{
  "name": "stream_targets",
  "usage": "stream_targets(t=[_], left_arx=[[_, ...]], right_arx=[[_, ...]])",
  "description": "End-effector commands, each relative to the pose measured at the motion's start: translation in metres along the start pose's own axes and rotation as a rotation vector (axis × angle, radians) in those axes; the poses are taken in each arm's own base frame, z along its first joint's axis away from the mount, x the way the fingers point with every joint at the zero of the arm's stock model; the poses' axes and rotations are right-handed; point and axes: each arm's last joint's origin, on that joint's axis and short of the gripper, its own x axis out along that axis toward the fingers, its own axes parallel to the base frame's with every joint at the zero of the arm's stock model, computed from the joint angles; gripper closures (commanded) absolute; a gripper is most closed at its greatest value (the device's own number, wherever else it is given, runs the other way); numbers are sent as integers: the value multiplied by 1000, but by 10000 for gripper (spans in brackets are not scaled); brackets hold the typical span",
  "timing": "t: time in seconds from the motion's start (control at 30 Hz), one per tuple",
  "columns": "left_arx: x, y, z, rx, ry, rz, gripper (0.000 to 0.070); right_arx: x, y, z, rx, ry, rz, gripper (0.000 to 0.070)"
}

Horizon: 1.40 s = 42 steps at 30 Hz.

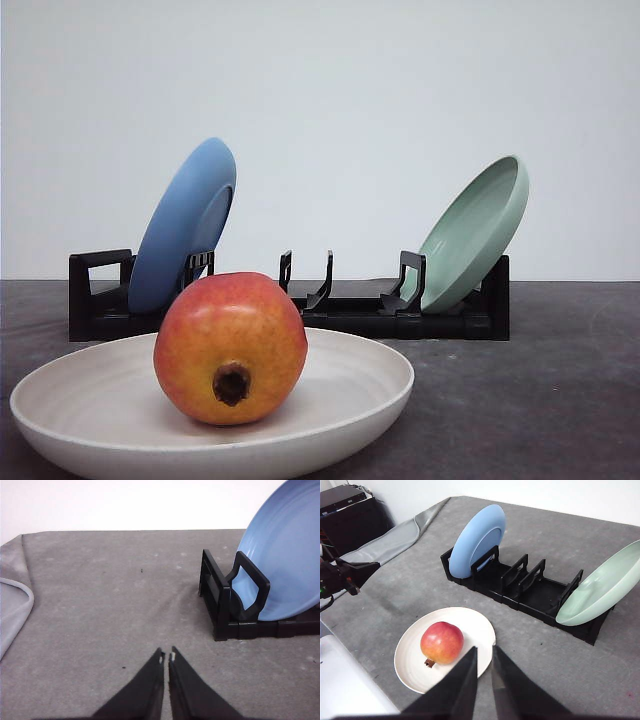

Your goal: Place pomegranate in white plate

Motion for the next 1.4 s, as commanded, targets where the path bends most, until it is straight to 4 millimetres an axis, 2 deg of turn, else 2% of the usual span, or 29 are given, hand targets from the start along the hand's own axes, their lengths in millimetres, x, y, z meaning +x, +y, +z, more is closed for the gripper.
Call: stream_targets(t=[0.0, 0.43, 0.5, 0.6, 0.77, 0.97, 1.13, 1.37], left_arx=[[1, 0, -4, -2, 13, -7, 700], [1, 0, -4, -2, 13, -7, 700], [1, 0, -4, -2, 13, -7, 700], [1, 0, -4, -2, 13, -6, 700], [1, 0, -4, -2, 14, -6, 700], [1, 0, -4, -2, 14, -6, 700], [1, 0, -4, -2, 14, -6, 700], [1, 0, -4, -2, 14, -6, 700]], right_arx=[[-1, 1, 3, 1, -17, 11, 649], [-2, -1, 3, -2, -20, -32, 649], [-1, -4, 3, -79, -18, -81, 649], [9, -15, -3, -187, -32, -258, 649], [37, -44, -29, -245, -199, -536, 649], [65, -76, -81, -231, -419, -706, 649], [75, -90, -114, -194, -413, -768, 649], [81, -99, -138, -124, -388, -800, 649]])
